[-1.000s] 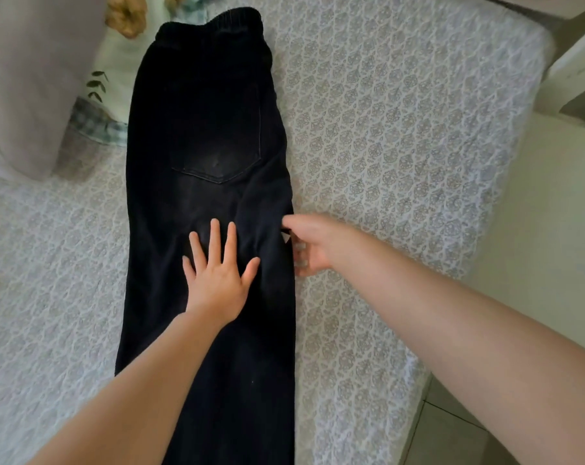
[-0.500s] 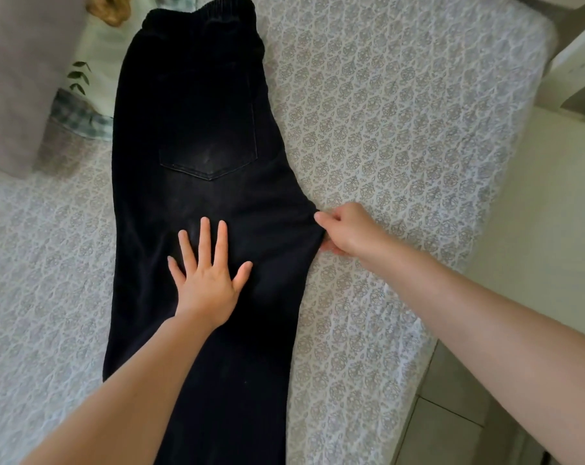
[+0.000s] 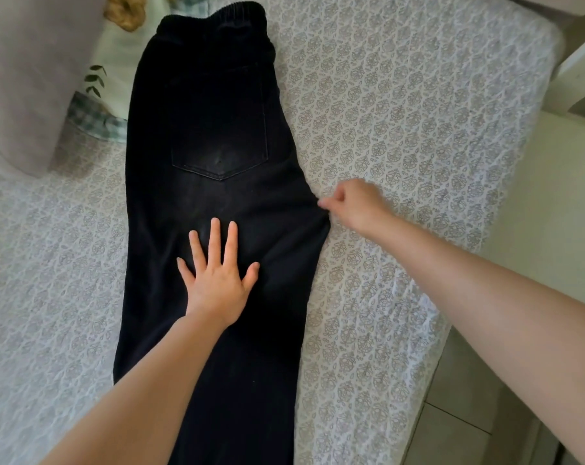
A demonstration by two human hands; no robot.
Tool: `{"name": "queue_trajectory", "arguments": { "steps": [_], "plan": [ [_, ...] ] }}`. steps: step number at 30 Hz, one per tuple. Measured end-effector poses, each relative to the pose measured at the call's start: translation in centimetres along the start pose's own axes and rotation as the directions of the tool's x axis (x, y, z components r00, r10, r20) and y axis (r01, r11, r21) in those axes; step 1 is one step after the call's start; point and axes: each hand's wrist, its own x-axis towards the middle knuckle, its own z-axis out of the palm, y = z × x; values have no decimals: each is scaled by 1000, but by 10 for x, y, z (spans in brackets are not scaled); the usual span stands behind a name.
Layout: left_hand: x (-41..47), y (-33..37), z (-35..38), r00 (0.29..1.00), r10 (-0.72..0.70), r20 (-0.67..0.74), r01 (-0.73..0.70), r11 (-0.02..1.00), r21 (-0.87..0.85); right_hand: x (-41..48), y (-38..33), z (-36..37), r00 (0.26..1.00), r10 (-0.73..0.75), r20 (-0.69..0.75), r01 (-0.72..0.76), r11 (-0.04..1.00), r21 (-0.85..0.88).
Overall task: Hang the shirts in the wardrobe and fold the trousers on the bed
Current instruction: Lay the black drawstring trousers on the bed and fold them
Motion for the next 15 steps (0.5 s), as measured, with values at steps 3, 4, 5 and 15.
{"name": "queue_trajectory", "arguments": {
  "steps": [3,4,5,15],
  "plan": [
    [-15,-5,3,997,43,-70,-43,999,2,-13,23,-5,982,4,-191,-43,978,-204],
    [-23,-8,7,995,54,-85,-54,999,5,-23,24,-3,988,-9,-156,-15,988,-152],
    [-33,-12,13,993,65,-99,-65,998,7,-37,22,3,996,-21,-90,13,997,-78],
    [-171,-88,79,994,89,-65,-88,996,30,-205,-2,146,954,165,251,-234,933,275]
  ]
}}
